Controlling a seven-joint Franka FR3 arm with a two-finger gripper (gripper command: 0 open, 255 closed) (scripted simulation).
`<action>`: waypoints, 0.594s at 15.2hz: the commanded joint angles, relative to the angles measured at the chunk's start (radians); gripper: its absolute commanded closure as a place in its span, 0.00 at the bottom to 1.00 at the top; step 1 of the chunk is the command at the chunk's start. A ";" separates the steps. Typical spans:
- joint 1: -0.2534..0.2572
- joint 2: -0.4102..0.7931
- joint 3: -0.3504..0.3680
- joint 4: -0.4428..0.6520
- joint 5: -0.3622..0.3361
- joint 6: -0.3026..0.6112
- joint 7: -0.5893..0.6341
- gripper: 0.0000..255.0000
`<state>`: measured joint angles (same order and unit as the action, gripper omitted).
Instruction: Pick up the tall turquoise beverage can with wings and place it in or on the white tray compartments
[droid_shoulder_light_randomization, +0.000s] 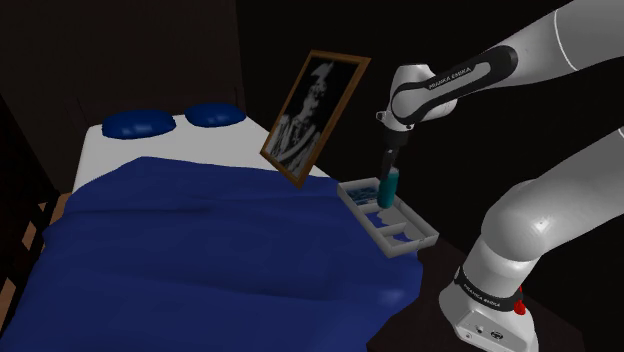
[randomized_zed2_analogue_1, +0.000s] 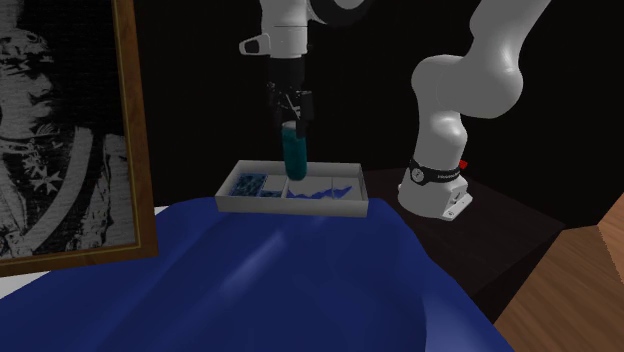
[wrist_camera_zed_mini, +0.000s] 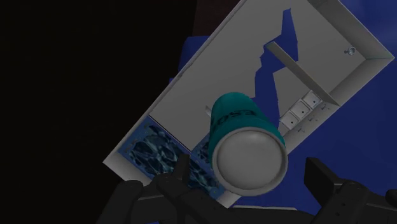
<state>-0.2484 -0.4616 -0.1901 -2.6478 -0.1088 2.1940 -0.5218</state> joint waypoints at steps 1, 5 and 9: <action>0.000 -0.032 0.006 0.038 0.002 -0.072 0.000 0.00; 0.000 -0.045 0.008 0.056 0.003 -0.102 0.000 0.00; 0.000 -0.044 0.008 0.056 0.003 -0.102 0.000 0.00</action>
<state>-0.2484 -0.5061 -0.1817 -2.5923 -0.1060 2.0922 -0.5213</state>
